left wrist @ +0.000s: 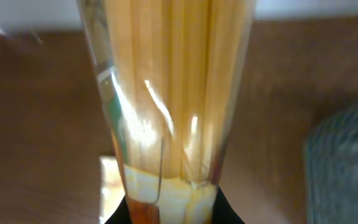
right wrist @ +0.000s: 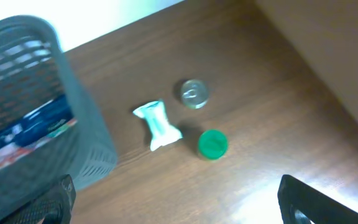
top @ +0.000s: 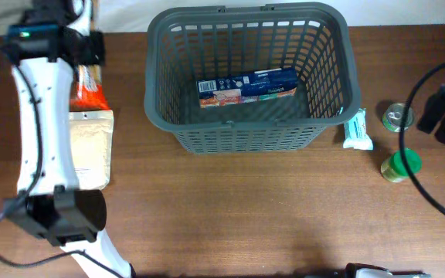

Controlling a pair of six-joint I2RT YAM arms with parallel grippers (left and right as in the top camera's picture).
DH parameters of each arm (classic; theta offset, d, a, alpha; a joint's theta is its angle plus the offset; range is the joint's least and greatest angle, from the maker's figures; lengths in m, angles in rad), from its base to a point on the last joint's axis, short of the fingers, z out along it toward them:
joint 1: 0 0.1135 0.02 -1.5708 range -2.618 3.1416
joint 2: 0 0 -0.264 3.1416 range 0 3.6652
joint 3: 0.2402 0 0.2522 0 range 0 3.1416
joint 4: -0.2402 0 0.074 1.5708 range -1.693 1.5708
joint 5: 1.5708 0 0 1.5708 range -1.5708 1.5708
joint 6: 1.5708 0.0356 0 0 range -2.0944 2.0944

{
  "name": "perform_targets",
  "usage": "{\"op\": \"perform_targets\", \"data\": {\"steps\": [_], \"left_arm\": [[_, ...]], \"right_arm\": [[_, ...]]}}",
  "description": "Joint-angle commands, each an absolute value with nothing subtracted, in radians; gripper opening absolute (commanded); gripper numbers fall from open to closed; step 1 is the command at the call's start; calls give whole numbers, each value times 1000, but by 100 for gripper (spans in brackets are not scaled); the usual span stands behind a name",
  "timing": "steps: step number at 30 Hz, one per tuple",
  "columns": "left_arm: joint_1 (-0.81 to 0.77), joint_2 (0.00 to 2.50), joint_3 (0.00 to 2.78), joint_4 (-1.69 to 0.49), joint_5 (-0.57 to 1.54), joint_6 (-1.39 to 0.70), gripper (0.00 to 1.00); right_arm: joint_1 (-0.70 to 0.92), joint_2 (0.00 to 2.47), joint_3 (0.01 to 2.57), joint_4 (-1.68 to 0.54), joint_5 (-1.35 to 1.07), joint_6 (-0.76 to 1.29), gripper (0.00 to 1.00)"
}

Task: Pack container
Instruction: 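Grasp the spaghetti pack with the left gripper and lift, then place the spaghetti pack into the basket and release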

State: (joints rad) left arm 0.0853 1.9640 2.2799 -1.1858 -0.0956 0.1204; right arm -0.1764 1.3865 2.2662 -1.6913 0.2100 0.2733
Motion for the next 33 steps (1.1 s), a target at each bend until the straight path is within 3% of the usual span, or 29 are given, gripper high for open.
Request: {"op": "perform_targets", "data": {"steps": [1, 9, 12, 16, 23, 33], "left_arm": [[73, 1864, 2406, -1166, -124, 220, 2], [-136, 1830, 2518, -1153, -94, 649, 2], [-268, 1836, 2518, -1171, -95, 859, 2], [-430, 1869, 2517, -1168, -104, 991, 2], [-583, 1991, 2517, -1165, -207, 1062, 2], [-556, 2147, 2442, -1144, -207, 1065, 2]], "right_arm": [[-267, 1380, 2268, -1687, 288, 336, 99], [-575, 1430, 2268, -1699, 213, 354, 99], [-626, 1450, 2268, -1699, 180, 353, 99], [-644, 1464, 2267, -1699, 125, 353, 99], [-643, 1464, 2267, -1699, 123, 353, 99], [-643, 1464, 2267, -1699, 122, 353, 99]]}}
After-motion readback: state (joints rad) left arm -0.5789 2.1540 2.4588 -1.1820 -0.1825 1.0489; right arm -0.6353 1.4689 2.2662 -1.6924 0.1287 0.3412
